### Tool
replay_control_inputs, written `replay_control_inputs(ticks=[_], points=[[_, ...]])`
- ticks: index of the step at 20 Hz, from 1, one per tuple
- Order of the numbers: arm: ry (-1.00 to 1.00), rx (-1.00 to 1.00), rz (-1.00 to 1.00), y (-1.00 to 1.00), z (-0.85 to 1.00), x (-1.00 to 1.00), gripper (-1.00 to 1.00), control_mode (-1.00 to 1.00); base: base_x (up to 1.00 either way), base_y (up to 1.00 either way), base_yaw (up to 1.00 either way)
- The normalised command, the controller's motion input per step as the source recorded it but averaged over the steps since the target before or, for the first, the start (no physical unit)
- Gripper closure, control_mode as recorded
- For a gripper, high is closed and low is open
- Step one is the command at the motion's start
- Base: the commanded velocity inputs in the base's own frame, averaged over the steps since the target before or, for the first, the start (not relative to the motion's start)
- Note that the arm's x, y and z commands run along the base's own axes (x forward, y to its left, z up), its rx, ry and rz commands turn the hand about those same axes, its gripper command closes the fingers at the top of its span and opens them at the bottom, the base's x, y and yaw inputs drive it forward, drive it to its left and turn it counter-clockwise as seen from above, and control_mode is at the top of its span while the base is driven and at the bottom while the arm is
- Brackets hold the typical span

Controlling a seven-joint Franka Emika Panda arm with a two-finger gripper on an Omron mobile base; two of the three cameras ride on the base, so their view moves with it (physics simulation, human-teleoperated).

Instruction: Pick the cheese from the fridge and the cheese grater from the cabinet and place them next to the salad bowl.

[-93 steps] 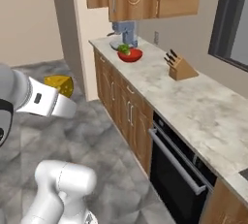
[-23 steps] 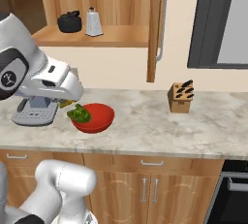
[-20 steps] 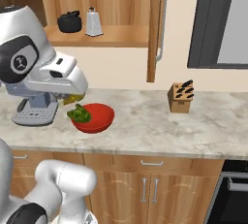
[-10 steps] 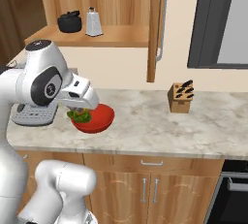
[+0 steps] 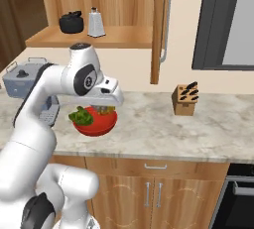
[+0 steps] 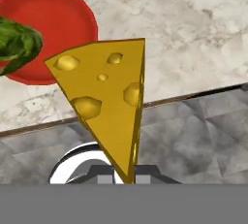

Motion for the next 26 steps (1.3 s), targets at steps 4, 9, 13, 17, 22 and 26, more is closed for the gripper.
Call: replay_control_inputs(ticks=[4, 9, 13, 17, 22, 26], points=[[0.13, 0.00, 0.07, -0.05, -0.81, 0.49, 1.00, -1.00, 0.00, 0.00, 0.00], [-0.04, 0.01, 0.03, -0.21, -0.41, 0.28, 1.00, -1.00, 0.00, 0.00, 0.00], [-0.14, 0.05, 0.00, -0.30, -0.30, 0.35, 1.00, -1.00, 0.00, 0.00, 0.00], [-0.12, 0.07, 0.00, -0.03, -0.31, 0.52, 1.00, -1.00, 0.00, 0.00, 0.00], [-0.07, 0.03, 0.00, 0.00, -0.30, 0.47, 1.00, -1.00, 0.00, 0.00, 0.00], [0.00, 0.00, 0.00, -0.03, -0.25, 0.29, 1.00, -1.00, 0.00, 0.00, 0.00]])
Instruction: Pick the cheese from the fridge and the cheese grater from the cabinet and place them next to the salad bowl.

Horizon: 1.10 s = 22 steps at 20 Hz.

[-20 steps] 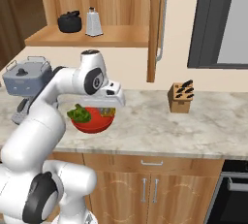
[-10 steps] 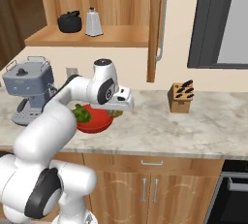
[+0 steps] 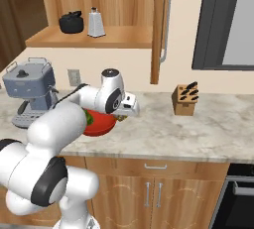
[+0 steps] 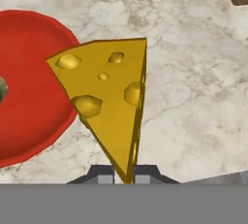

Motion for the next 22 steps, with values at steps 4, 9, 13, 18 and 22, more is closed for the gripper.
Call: replay_control_inputs(ticks=[4, 9, 13, 18, 22], points=[[0.00, 0.00, 0.08, -0.14, -0.20, 0.10, 1.00, -1.00, 0.00, 0.00, 0.00], [-0.01, 0.00, 0.11, -0.20, -0.11, 0.20, 1.00, -1.00, 0.00, 0.00, 0.00], [-0.03, 0.00, 0.09, -0.16, -0.35, 0.37, 1.00, -1.00, 0.00, 0.00, 0.00], [0.00, 0.00, 0.20, -0.05, -0.28, 0.11, 1.00, -1.00, 0.00, 0.00, 0.00], [0.00, 0.00, 0.25, 0.00, -0.16, 0.00, 1.00, -1.00, 0.00, 0.00, 0.00]])
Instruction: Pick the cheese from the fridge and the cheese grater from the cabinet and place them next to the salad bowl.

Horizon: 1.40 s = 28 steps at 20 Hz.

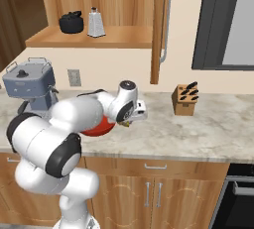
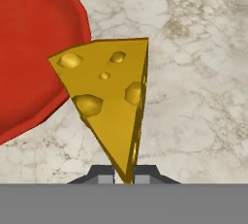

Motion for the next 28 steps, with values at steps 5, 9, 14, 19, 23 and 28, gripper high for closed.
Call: replay_control_inputs(ticks=[5, 9, 14, 19, 23, 28], points=[[0.00, 0.00, 0.06, -0.21, -0.13, 0.20, 1.00, -1.00, 0.00, 0.00, 0.00], [0.00, 0.00, 0.00, -0.28, -0.15, 0.11, 1.00, -1.00, 0.00, 0.00, 0.00], [0.00, 0.00, 0.00, -0.09, -0.40, 0.08, 1.00, -1.00, 0.00, 0.00, 0.00], [0.00, 0.00, 0.00, 0.02, -0.35, 0.04, 1.00, -1.00, 0.00, 0.00, 0.00], [-0.06, 0.00, 0.00, 0.07, -0.22, 0.04, 1.00, -1.00, 0.00, 0.00, 0.00], [-0.04, 0.00, 0.00, 0.10, -0.17, 0.09, 1.00, -1.00, 0.00, 0.00, 0.00]])
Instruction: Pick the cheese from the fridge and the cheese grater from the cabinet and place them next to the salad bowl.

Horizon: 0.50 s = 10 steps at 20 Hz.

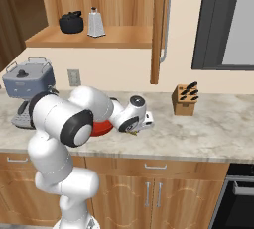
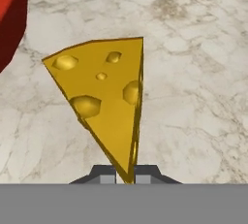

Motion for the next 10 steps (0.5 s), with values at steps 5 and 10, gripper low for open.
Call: replay_control_inputs(ticks=[5, 10], points=[[0.00, 0.00, 0.00, 0.00, 0.00, 0.00, -1.00, -1.00, 0.00, 0.00, 0.00], [0.00, 0.00, 0.00, 0.00, 0.00, 0.00, -1.00, -1.00, 0.00, 0.00, 0.00]])
